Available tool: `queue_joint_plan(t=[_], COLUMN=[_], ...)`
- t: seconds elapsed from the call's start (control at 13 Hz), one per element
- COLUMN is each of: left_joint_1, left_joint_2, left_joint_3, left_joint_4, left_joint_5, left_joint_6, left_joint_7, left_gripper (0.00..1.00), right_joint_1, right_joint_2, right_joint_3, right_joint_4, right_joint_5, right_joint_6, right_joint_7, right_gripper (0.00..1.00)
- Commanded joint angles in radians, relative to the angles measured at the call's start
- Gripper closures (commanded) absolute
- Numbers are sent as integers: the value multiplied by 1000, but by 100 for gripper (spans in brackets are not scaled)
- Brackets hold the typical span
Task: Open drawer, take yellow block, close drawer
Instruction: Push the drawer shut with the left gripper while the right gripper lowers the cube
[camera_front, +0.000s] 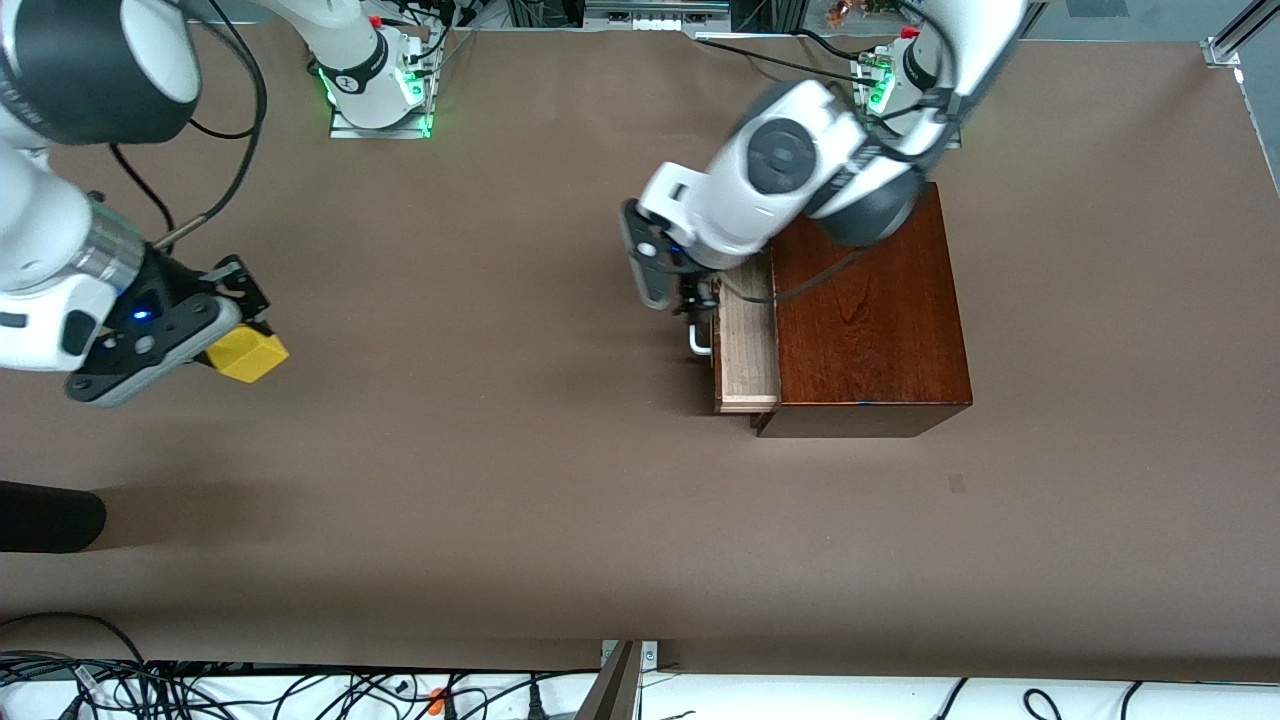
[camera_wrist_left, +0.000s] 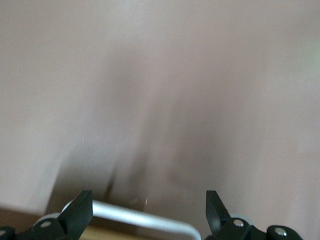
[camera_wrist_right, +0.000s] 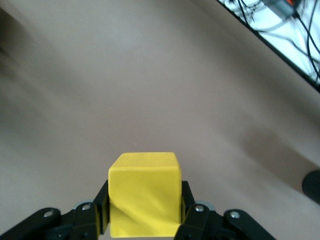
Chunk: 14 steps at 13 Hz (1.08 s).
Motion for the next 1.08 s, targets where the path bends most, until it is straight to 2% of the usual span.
queue_joint_plan(t=[0.0, 0.15, 0.38, 0.62, 0.92, 1.0], left_joint_1=[-52, -95, -83, -60, -16, 3], left_joint_2=[77, 104, 114, 114, 108, 106], left_joint_3=[-1, 0, 2, 5, 8, 8], left_joint_4=[30, 22, -27, -62, -71, -67], left_joint_5=[134, 218, 287, 307, 333, 343], left_joint_6=[55, 57, 51, 37, -84, -101], left_joint_7=[28, 26, 28, 28, 36, 66], left_gripper=[0, 0, 0, 0, 0, 0], right_joint_1=[-64, -98, -137, -143, -166, -184], right_joint_2=[-44, -64, -60, -63, -63, -55], right_joint_3=[0, 0, 0, 7, 62, 96], right_joint_4=[-145, -266, -428, -580, -771, -802], right_joint_5=[64, 55, 55, 43, 20, 20], right_joint_6=[40, 162, 342, 524, 777, 810], right_joint_7=[-1, -6, -1, -3, 40, 69], right_gripper=[100, 100, 100, 100, 100, 100])
